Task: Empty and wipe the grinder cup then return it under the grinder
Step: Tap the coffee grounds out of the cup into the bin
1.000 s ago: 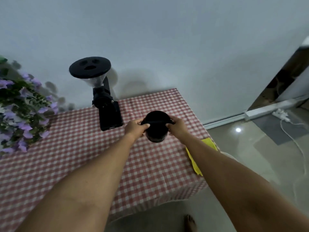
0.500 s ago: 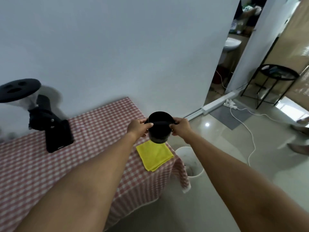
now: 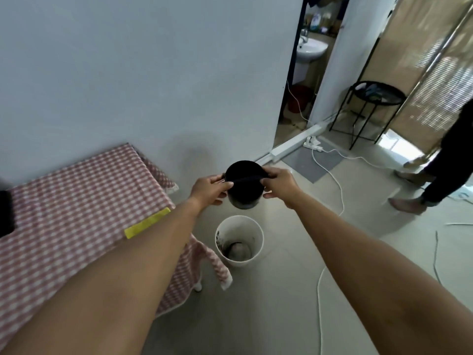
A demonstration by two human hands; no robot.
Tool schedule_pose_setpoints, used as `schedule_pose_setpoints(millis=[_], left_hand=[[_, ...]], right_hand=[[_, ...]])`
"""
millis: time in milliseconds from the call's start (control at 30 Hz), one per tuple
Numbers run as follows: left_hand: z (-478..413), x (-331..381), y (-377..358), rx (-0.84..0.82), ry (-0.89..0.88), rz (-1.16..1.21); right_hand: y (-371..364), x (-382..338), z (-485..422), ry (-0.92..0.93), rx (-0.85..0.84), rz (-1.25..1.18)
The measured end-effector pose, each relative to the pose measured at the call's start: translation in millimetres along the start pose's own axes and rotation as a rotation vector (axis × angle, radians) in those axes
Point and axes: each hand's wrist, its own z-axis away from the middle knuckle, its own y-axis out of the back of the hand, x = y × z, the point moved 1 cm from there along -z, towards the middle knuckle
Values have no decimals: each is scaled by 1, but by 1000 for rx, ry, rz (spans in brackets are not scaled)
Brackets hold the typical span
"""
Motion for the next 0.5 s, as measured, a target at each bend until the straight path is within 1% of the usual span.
schedule_pose_setpoints(millis=[200, 500], left_hand=[[-34, 3, -18, -165, 100, 95], [-89, 18, -14, -441, 206, 29]], right_hand=[[24, 14, -26, -35, -37, -49], [27, 6, -80, -26, -159, 34]])
